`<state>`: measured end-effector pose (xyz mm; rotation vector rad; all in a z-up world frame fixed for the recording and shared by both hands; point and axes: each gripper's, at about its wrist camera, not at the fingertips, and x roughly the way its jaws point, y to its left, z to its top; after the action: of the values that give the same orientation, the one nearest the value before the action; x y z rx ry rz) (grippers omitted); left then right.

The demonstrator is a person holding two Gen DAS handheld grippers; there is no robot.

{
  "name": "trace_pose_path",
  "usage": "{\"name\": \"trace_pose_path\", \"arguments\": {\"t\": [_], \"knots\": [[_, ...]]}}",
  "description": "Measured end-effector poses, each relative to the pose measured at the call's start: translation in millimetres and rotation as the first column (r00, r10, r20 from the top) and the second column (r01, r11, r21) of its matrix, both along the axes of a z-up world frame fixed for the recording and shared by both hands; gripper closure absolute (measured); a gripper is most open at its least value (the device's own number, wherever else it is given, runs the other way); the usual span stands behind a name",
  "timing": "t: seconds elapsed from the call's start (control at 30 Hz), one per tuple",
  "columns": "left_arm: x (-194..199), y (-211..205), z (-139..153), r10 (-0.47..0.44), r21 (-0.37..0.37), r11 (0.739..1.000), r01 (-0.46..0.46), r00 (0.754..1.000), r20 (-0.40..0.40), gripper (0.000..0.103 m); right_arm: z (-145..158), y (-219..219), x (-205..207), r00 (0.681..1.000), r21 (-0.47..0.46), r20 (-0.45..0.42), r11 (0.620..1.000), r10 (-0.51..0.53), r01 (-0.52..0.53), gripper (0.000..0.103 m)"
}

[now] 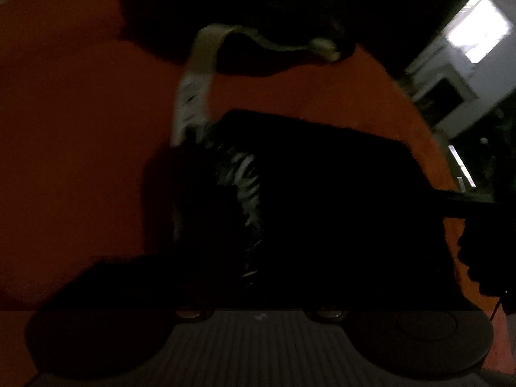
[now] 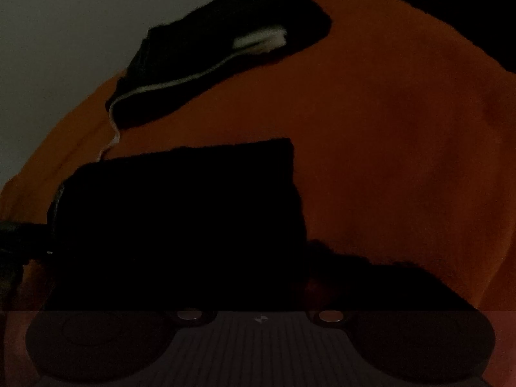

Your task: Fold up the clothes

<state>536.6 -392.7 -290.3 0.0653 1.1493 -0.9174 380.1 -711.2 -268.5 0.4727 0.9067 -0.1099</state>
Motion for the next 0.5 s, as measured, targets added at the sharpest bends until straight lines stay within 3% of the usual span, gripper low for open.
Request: {"name": "trace_pose_path", "arguments": {"t": [0.03, 0.13, 0.33, 0.5], "knots": [[-2.1, -5.3, 3.4, -0.004, -0.012, 1.000, 0.004, 1.000, 0.012, 0.087, 3.3, 5.3, -0.1, 1.000, -0.019, 0.000, 1.000, -0.022, 0.022, 0.076], [-16.2, -19.3, 17.4, -0.001, -0.009, 1.000, 0.002, 0.994, 0.106, 0.089, 16.2, 16.3, -3.7, 0.998, -0.069, 0.020, 0.996, -0.054, 0.055, 0.093], [-24.5, -2.9, 61.8, 0.088, -0.121, 0.991, -0.065, 0.977, 0.195, 0.090, 71.1, 15.2, -11.2, 0.987, -0.133, 0.161, 0.990, -0.014, 0.036, 0.093], [-2.5, -9.5, 102.5, 0.148, -0.207, 0.975, -0.083, 0.935, 0.322, 0.090, 117.2, 2.5, 34.0, 0.946, -0.249, 0.312, 0.969, 0.085, -0.005, 0.093]]}}
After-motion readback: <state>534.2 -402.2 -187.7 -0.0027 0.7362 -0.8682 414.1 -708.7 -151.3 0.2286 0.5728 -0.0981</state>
